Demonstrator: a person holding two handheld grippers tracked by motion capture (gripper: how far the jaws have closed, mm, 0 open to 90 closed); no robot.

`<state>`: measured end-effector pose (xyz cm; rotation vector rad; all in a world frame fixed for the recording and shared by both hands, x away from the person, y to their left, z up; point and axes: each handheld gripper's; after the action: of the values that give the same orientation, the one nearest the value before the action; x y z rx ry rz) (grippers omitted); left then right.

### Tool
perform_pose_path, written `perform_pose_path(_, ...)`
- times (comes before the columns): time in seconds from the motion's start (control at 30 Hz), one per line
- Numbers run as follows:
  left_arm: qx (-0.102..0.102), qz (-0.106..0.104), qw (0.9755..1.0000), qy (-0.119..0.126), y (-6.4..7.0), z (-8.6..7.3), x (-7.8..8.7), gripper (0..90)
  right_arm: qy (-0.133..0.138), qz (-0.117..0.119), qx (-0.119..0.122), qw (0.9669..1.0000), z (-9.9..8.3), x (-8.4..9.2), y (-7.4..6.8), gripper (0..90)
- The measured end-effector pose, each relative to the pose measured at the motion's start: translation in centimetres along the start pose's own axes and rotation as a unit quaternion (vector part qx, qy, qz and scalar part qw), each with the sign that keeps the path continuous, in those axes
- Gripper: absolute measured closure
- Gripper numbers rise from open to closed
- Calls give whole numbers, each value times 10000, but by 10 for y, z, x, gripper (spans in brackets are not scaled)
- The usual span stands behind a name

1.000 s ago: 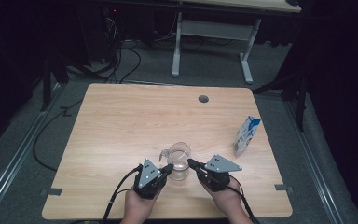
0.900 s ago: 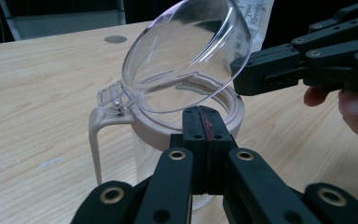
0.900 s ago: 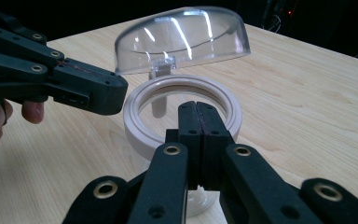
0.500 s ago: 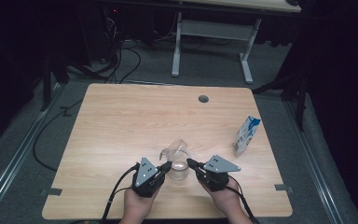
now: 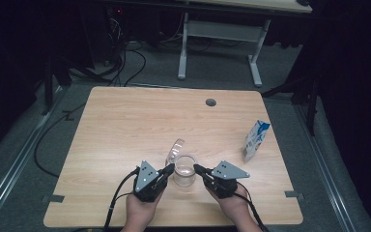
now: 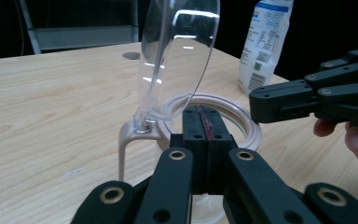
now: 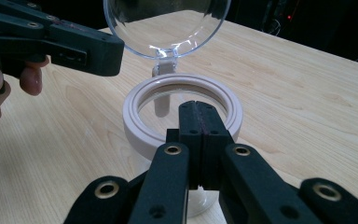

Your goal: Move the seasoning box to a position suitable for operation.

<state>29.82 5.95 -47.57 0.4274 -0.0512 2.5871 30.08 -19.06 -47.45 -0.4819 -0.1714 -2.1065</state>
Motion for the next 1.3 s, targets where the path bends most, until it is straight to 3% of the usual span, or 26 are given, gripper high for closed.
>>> perform_pose_path(0.27,68,91,9999,17,-8,0,1,900,1,-18,23,10000,0,0,0,900)
perform_pose_path(0.4,-29,107,9999,-21,-8,-2,2,900,-43,-22,23,10000,1,0,-1,900)
perform_pose_path(0.53,-115,197,9997,-109,-13,-7,4,900,86,-59,32,9999,5,7,-2,891)
perform_pose_path(0.67,-109,325,9991,-242,-24,-12,4,900,162,-169,-52,9997,4,16,4,880)
perform_pose_path(0.9,-73,583,9974,-418,-48,-22,5,883,14,-403,-300,9987,-9,23,22,862)
perform_pose_path(1.3,-63,896,9930,-763,-90,-40,15,789,-183,-884,-613,9940,-30,38,46,827)
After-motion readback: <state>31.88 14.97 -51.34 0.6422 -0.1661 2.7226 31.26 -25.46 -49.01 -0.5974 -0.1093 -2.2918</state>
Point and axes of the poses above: each handheld gripper's, and its own axes: x roughly backward along the jaws, z roughly out of its top, y roughly to its right, and after that the axes turned 14 degrees about z, right-handed
